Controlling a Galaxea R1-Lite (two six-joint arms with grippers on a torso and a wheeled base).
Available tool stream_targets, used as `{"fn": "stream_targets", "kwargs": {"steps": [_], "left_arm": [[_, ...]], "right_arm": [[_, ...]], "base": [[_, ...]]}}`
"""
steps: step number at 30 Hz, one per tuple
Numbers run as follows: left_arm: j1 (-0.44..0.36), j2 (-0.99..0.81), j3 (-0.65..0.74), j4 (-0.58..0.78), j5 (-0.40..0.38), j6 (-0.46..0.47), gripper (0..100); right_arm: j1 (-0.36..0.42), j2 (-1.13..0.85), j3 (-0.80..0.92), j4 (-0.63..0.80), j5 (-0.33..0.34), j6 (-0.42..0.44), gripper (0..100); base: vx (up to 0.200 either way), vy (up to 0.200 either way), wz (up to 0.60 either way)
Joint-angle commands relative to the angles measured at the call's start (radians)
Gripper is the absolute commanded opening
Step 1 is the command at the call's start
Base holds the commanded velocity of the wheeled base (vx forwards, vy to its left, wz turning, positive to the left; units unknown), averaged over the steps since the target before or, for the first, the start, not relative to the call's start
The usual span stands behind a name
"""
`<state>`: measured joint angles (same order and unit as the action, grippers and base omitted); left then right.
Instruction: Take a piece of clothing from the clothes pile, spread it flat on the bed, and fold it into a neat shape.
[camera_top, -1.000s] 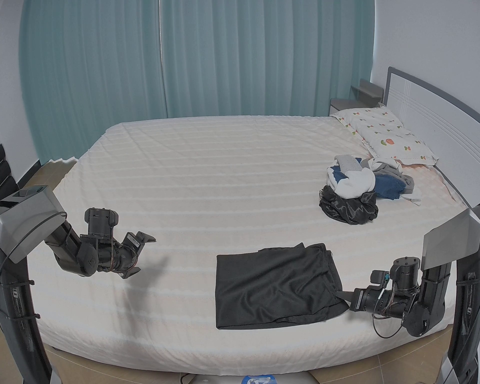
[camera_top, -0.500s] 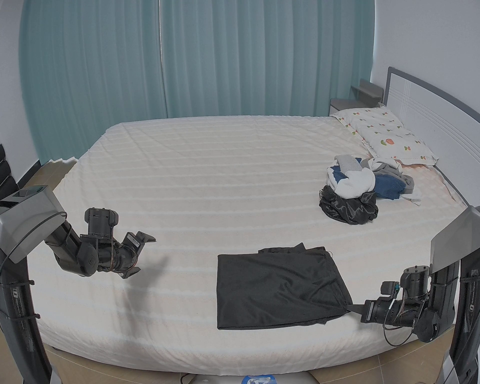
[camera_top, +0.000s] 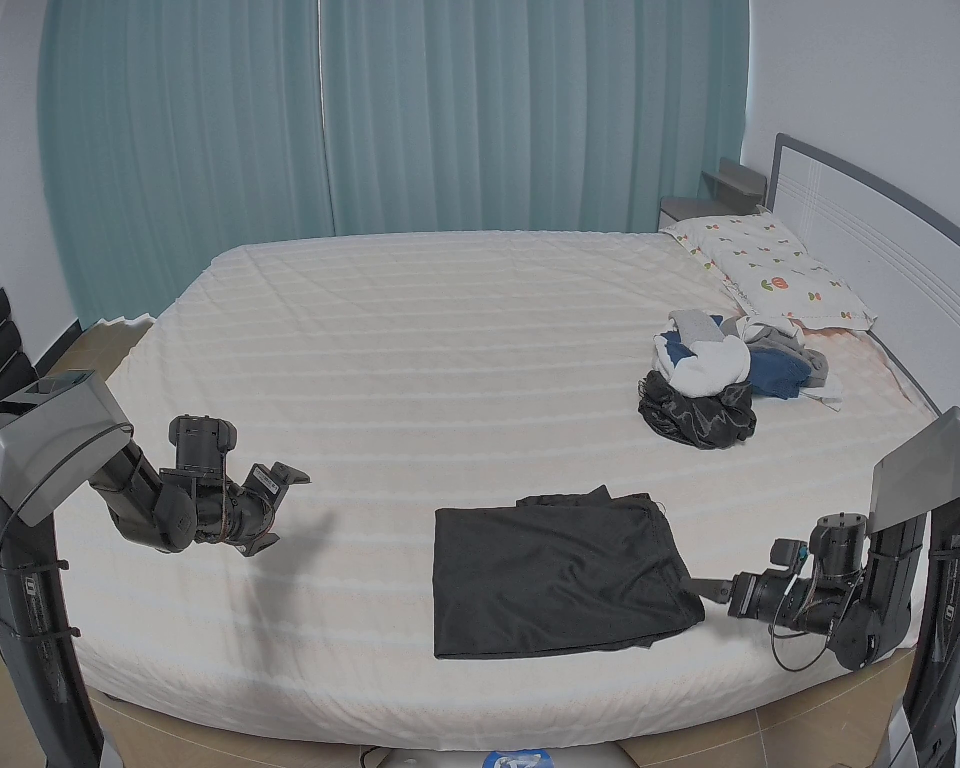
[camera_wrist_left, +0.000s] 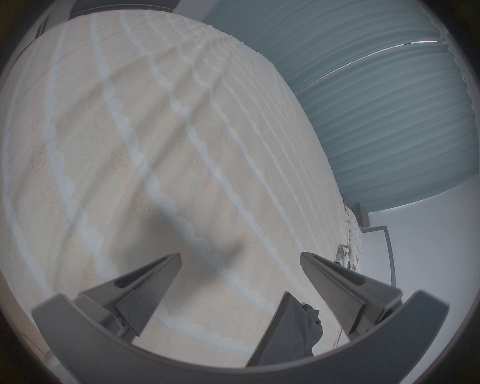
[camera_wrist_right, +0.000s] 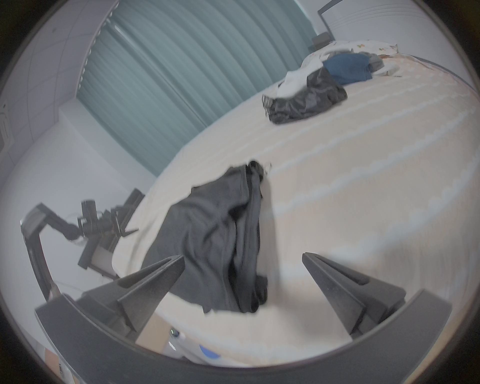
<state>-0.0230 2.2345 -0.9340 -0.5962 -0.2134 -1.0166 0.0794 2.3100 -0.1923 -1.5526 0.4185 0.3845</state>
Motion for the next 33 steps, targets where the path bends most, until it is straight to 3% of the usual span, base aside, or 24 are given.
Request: {"fn": "stream_targets", "kwargs": {"steps": [1,13,26,27,33], "left_arm": [[0.000,0.002,0.000,-0.001,0.000,0.000,100],[-0.002,0.002,-0.002,-0.001,0.002,0.000,100],[-0.003,0.004,0.000,-0.001,0.002,0.000,100],[-0.003,0.004,0.000,-0.001,0.002,0.000,100],[-0.003,0.004,0.000,-0.001,0.002,0.001,100]], "right_arm": [[0.005,-0.032,-0.131,-0.003,0.002,0.085,100],[0.083,0.043,-0.510,0.312,-0.033,0.214,100],[0.112,0.143,-0.700,0.411,-0.058,0.218,100],[0.119,0.147,-0.716,0.424,-0.066,0.218,0],[0.117,0.160,-0.765,0.463,-0.113,0.218,0]], "base": [[0.000,0.000,0.00],[0.000,0.000,0.00],[0.000,0.000,0.00],[0.000,0.000,0.00],[0.000,0.000,0.00]]}}
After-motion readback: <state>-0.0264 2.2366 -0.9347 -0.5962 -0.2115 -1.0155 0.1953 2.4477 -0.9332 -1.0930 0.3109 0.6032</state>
